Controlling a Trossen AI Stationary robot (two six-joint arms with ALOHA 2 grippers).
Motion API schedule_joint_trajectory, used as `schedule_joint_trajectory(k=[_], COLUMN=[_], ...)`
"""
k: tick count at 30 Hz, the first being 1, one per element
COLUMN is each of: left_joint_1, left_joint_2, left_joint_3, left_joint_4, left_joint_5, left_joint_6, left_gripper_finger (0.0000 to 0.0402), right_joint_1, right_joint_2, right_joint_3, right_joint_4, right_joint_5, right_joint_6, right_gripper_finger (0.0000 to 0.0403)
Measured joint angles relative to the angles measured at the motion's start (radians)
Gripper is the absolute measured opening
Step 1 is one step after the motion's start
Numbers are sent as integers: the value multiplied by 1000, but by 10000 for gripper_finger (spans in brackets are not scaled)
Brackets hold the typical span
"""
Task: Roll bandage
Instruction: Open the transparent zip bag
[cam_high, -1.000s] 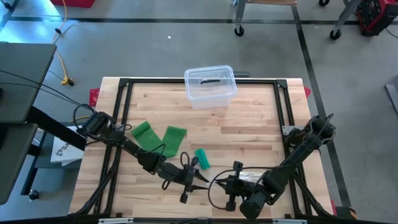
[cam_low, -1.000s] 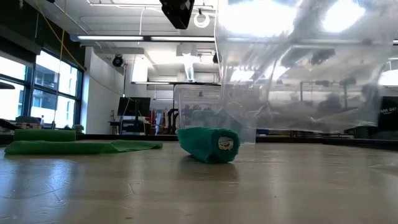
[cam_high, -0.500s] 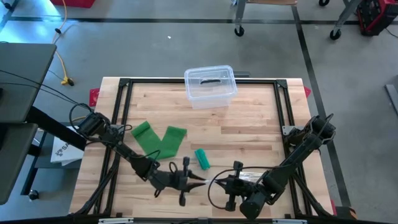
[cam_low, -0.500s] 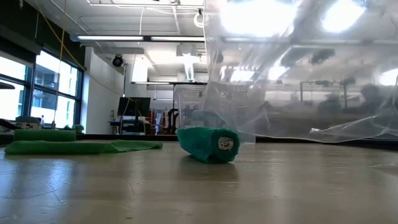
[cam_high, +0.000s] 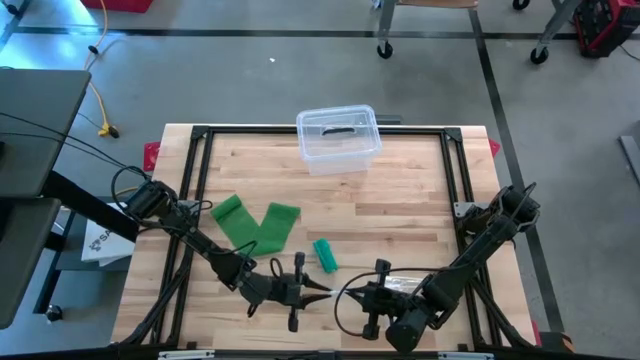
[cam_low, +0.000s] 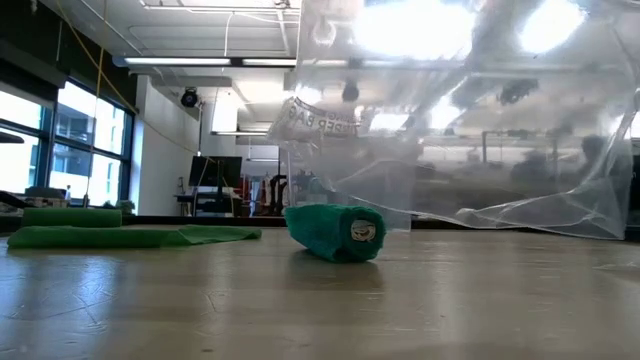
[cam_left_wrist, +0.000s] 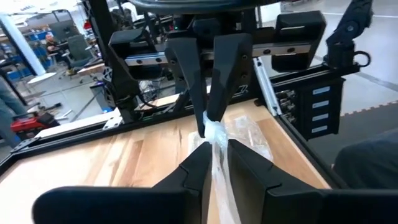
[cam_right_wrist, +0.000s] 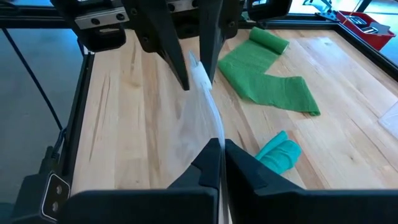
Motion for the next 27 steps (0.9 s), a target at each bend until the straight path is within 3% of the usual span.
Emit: schedule_joint_trajectory(k=[8,12,27], left_joint_1=[22,12,10], left_joint_2=[-1,-16,-16], left_joint_3=[0,0,0], left_joint_4=[-32,-58,-17], left_joint_5=[8,17,15], left_joint_6=[-1,14,15], left_gripper_finger=[135,154,64], right_joint_1=[0,0,0], right_joint_2=[0,0,0], right_joint_3=[0,0,0], right_joint_4=[3,3,3], right_joint_5=[-1,-1,-1], right_joint_6=[0,0,5], right_gripper_finger=[0,0,0])
